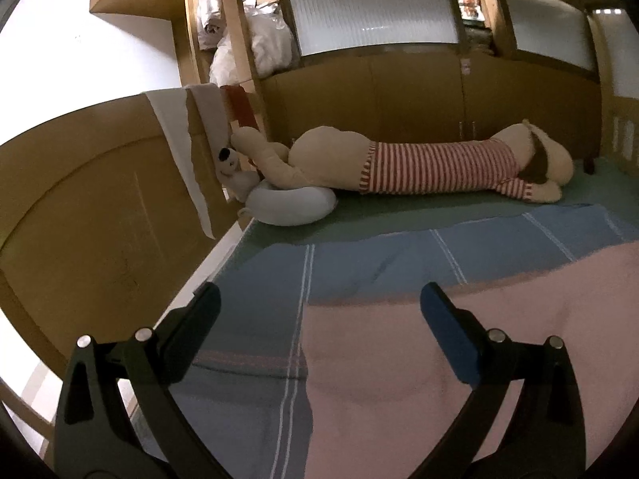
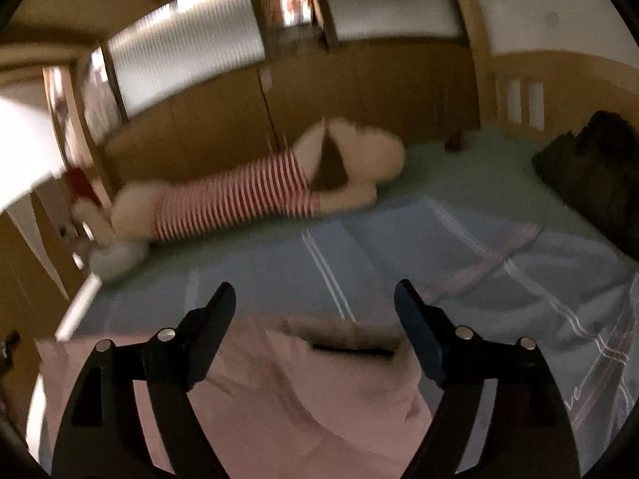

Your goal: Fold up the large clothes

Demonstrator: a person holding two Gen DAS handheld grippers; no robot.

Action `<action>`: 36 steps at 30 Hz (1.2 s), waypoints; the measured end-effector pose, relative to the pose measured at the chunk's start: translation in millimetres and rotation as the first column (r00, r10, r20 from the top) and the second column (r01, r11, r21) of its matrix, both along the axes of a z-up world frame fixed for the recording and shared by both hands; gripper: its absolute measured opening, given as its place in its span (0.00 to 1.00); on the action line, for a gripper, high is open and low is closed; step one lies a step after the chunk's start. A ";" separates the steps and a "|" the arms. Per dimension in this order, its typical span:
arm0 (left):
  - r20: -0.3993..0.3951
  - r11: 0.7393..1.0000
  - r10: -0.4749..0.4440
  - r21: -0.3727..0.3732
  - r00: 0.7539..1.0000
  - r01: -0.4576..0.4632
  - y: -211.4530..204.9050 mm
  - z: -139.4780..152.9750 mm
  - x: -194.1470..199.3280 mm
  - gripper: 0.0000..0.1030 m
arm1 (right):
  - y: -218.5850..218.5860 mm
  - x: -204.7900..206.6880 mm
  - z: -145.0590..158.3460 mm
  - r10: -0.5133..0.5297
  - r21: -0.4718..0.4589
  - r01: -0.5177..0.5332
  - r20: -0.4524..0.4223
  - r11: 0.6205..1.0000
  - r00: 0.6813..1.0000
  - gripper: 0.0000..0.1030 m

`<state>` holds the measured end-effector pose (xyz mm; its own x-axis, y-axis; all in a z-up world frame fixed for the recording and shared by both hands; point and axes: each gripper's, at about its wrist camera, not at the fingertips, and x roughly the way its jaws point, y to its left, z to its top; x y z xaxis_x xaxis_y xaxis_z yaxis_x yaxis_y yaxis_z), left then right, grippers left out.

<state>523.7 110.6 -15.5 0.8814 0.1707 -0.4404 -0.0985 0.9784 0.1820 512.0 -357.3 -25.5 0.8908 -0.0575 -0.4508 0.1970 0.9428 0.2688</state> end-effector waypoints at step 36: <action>-0.160 0.992 -0.122 -0.062 0.980 0.113 -126.3 -126.1 9.0 0.98 | 128.0 12.8 -114.3 0.113 -0.114 -0.135 -0.176 0.984 0.978 0.99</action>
